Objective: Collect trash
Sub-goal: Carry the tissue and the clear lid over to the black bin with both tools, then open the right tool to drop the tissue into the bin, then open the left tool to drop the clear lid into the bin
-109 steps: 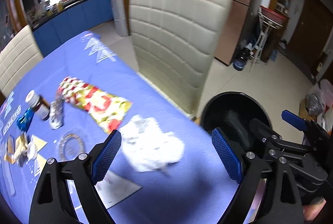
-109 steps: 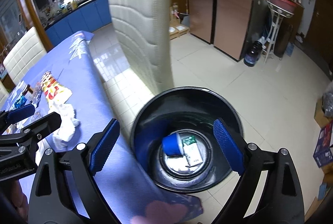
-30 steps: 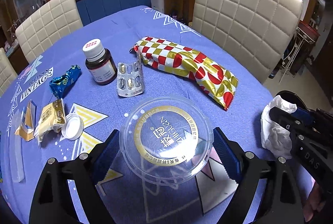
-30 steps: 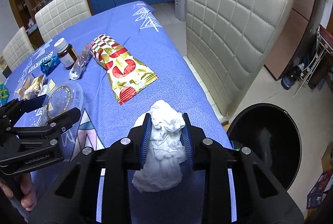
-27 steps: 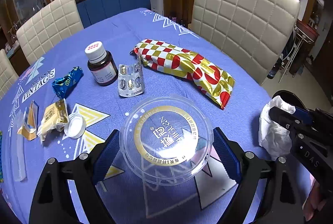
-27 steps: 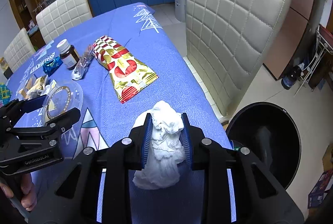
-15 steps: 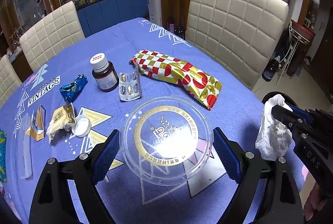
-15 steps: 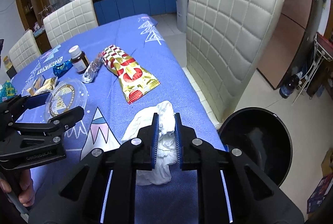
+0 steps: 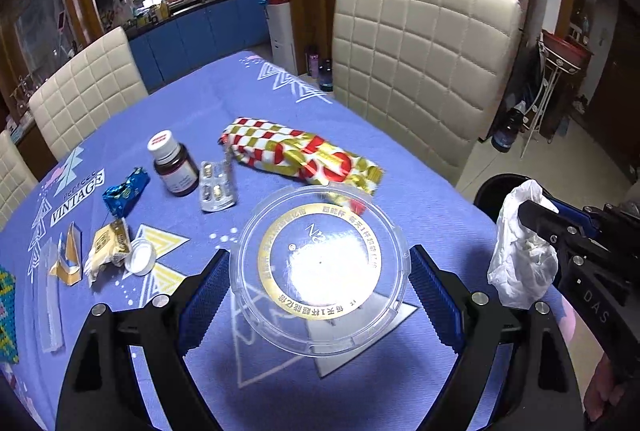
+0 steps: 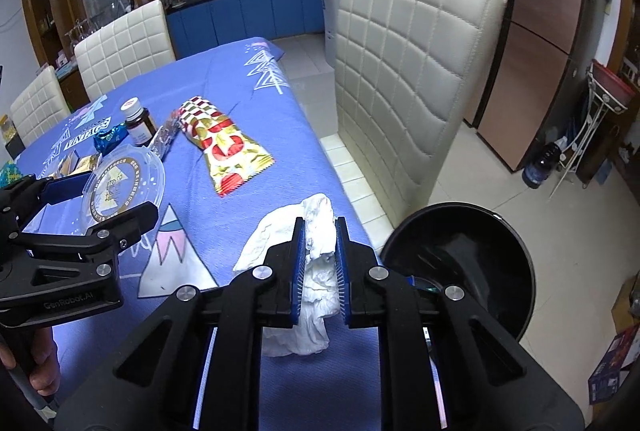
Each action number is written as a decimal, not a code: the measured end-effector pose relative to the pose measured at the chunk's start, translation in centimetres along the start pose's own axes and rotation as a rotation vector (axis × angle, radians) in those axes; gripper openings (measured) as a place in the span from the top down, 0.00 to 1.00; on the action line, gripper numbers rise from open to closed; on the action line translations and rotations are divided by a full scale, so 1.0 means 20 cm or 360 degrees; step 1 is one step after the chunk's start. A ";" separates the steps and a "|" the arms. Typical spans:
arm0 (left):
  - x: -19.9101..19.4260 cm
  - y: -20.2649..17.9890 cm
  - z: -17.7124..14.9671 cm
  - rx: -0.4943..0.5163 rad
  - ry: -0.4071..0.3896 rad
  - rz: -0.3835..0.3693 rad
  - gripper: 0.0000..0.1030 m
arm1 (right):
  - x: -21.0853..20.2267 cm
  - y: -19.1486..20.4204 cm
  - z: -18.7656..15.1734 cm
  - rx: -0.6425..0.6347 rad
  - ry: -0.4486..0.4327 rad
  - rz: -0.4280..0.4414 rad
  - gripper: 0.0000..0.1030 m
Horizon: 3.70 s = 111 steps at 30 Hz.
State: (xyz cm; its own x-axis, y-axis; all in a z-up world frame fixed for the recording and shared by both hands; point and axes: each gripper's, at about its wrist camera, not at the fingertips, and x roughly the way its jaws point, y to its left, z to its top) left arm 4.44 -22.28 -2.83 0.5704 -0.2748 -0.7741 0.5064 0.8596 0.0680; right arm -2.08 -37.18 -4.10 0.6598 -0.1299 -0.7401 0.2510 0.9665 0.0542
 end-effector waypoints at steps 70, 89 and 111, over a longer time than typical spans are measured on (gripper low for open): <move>0.21 -0.83 0.20 0.0441 0.0082 -0.0221 0.17 | 0.01 -0.92 -0.17 0.0556 -0.0047 -0.0297 0.08; 0.21 -0.97 0.21 0.0520 0.0088 -0.0300 0.17 | -0.02 -1.03 -0.22 0.0697 -0.0072 -0.0388 0.03; 0.21 -1.01 0.24 0.0438 0.0190 -0.0547 0.16 | -0.07 -1.08 -0.24 0.0757 -0.0102 -0.0418 0.03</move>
State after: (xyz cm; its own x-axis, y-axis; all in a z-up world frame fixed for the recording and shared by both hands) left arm -0.37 -42.83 -4.38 0.2692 -0.4587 -0.8468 0.8153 0.5766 -0.0532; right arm -11.88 -56.78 -7.50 0.5697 -0.3808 -0.7283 0.6961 0.6947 0.1812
